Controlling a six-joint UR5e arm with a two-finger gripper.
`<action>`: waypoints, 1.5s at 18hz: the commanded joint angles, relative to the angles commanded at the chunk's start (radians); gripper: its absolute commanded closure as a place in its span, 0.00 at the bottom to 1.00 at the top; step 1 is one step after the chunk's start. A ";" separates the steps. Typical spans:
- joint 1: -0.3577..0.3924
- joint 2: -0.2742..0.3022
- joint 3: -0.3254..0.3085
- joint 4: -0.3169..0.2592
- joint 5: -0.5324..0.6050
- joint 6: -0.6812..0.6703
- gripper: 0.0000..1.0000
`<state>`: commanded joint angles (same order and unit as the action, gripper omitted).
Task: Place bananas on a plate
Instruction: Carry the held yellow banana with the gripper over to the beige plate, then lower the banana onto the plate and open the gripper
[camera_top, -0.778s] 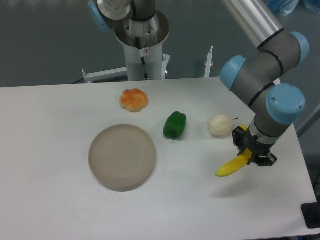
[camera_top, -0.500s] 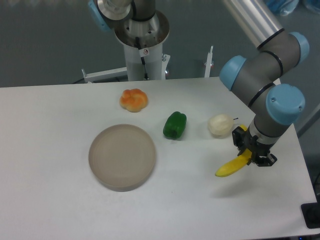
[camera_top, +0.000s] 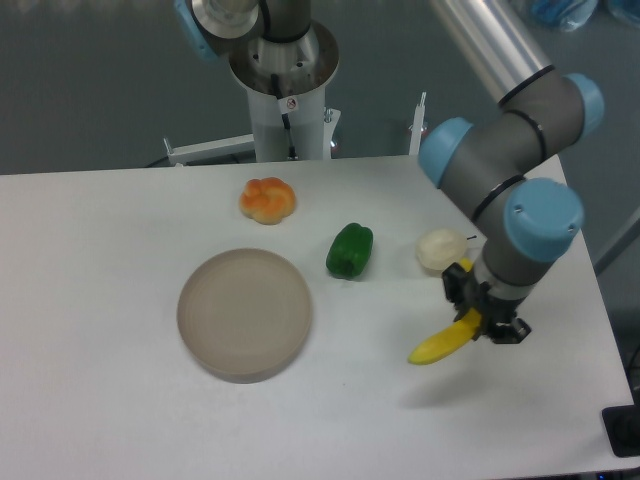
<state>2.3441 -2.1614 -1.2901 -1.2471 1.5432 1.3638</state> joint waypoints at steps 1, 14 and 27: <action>-0.017 0.002 -0.006 -0.002 0.002 -0.023 0.99; -0.284 0.167 -0.314 0.066 -0.003 -0.362 1.00; -0.327 0.130 -0.390 0.149 -0.012 -0.419 0.84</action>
<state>2.0172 -2.0310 -1.6797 -1.0983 1.5309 0.9449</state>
